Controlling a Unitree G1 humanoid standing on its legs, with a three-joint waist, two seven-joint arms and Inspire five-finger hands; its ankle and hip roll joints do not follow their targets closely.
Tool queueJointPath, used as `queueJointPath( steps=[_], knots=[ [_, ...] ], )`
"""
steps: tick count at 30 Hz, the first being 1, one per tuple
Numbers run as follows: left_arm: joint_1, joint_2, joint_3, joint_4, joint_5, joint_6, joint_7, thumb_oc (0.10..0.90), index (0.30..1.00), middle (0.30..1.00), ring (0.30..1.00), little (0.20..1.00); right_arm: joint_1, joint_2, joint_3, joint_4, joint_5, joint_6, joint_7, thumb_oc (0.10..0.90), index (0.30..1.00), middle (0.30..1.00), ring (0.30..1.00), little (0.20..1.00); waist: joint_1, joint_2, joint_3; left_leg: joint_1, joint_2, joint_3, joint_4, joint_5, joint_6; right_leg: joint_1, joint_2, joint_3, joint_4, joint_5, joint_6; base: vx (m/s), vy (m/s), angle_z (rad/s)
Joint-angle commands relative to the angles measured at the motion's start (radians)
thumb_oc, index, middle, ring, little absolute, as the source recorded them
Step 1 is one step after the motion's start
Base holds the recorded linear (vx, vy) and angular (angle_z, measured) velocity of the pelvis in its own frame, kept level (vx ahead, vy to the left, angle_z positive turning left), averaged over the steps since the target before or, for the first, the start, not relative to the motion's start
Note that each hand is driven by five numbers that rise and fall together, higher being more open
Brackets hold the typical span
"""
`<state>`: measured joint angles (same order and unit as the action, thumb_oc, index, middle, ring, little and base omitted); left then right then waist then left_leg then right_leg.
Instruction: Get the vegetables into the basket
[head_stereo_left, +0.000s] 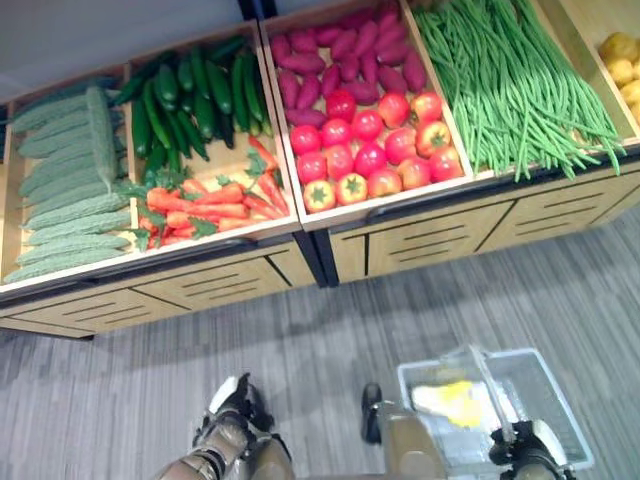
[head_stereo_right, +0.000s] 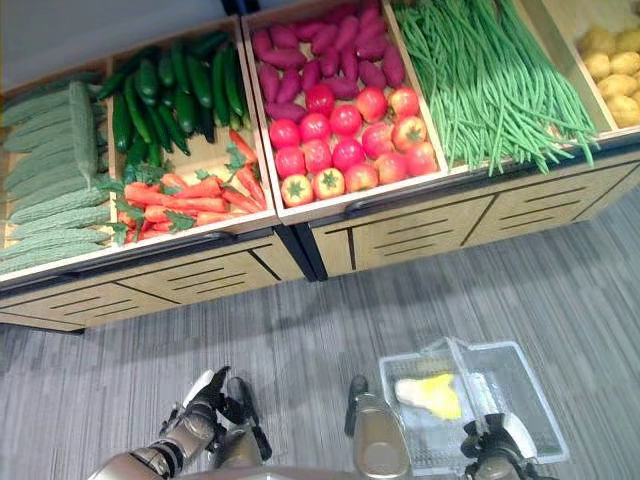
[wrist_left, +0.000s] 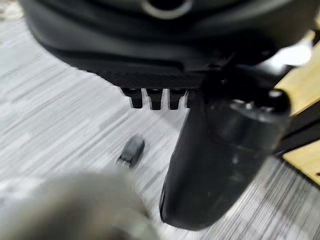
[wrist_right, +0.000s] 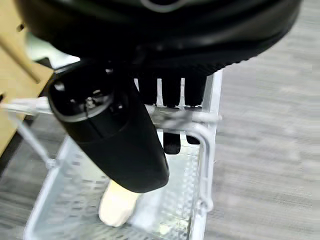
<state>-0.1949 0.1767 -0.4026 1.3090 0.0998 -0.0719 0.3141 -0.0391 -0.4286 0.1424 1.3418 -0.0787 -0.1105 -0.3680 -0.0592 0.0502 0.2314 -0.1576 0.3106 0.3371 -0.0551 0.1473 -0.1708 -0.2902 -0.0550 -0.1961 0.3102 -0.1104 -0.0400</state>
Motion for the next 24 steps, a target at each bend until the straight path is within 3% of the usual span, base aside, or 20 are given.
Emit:
queueJointPath(
  steps=[1,7,15,16,24],
  knots=[
    [-0.010,0.072,0.033,0.027,0.058,0.007,0.033,0.900,1.000,1.000,1.000,1.000,0.045,-0.013,-0.005,0.026,0.013,0.002,-0.033,0.400,0.300,0.300,0.300,0.300,-0.008,-0.032,-0.012,0.089,-0.134,0.025,0.018,-0.025,0.054,0.083,-0.130,0.098,-0.191,0.174,0.166,0.05,0.270,-0.65],
    [-0.016,0.112,0.070,0.035,0.045,0.007,0.033,0.900,1.000,1.000,1.000,1.000,0.003,0.031,0.019,0.045,-0.002,0.008,-0.022,0.400,0.300,0.300,0.300,0.300,0.008,-0.070,-0.016,0.114,-0.171,0.057,-0.032,-0.038,0.077,0.071,-0.158,0.126,-0.220,0.229,0.204,0.01,0.136,-0.34],
    [0.017,0.104,0.113,0.067,0.005,0.000,-0.014,0.900,1.000,1.000,1.000,1.000,0.004,0.047,0.002,0.067,0.045,-0.015,0.008,0.400,0.300,0.300,0.300,0.300,0.016,-0.095,-0.053,0.142,-0.155,0.082,-0.032,-0.047,0.062,0.087,-0.144,0.129,-0.279,0.257,0.213,0.01,-0.003,-0.11],
    [0.088,0.166,0.178,0.129,0.084,0.058,-0.130,0.900,1.000,1.000,1.000,1.000,0.027,0.103,0.081,0.034,0.060,0.004,0.209,0.400,0.300,0.300,0.300,0.300,0.071,-0.130,-0.113,0.197,-0.167,-0.063,-0.032,-0.105,0.083,0.227,-0.126,0.128,-0.350,0.238,0.206,0.04,-0.081,-0.12],
    [0.092,0.154,0.168,0.133,0.103,0.055,-0.130,0.900,1.000,1.000,1.000,1.000,0.025,0.084,0.080,0.041,0.052,-0.002,0.210,0.400,0.300,0.300,0.300,0.300,0.063,-0.117,-0.122,0.201,-0.148,-0.074,-0.032,-0.102,0.068,0.254,-0.113,0.102,-0.374,0.236,0.200,0.04,-0.039,0.04]
  ],
)
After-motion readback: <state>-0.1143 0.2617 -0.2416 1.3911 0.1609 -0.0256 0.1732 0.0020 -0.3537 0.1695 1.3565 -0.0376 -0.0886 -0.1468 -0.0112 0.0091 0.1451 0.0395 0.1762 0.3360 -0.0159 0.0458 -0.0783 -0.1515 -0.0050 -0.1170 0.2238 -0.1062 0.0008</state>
